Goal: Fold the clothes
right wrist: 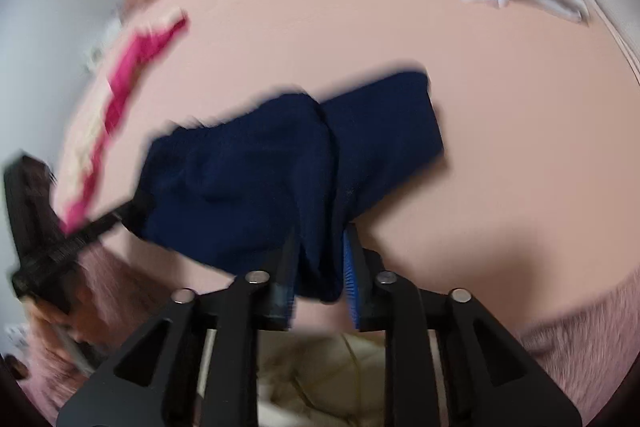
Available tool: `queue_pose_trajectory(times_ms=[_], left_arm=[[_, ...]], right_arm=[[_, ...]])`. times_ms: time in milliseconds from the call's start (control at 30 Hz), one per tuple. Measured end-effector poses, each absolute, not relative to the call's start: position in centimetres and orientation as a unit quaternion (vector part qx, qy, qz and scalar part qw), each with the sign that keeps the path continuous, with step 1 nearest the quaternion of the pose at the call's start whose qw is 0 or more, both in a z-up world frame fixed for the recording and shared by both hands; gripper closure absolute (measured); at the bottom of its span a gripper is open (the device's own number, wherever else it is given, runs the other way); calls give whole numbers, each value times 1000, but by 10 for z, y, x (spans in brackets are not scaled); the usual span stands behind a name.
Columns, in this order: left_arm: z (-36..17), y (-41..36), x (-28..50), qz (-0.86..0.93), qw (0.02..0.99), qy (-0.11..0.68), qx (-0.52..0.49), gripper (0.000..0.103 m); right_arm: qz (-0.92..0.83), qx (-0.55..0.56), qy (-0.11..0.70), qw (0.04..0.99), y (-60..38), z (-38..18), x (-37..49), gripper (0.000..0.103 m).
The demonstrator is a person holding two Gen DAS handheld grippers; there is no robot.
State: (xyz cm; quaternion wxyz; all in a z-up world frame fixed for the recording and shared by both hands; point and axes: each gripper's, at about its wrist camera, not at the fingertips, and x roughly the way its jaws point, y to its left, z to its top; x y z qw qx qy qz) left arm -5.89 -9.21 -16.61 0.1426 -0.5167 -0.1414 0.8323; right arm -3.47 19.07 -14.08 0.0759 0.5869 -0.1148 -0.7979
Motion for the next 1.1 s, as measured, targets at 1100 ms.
queue_pose_trajectory(times_ms=[1100], left_arm=[[-152,-23,-60,869,179,16,-460,63]], right_arm=[[-854,507,-38,111,142,-126,-36,64]])
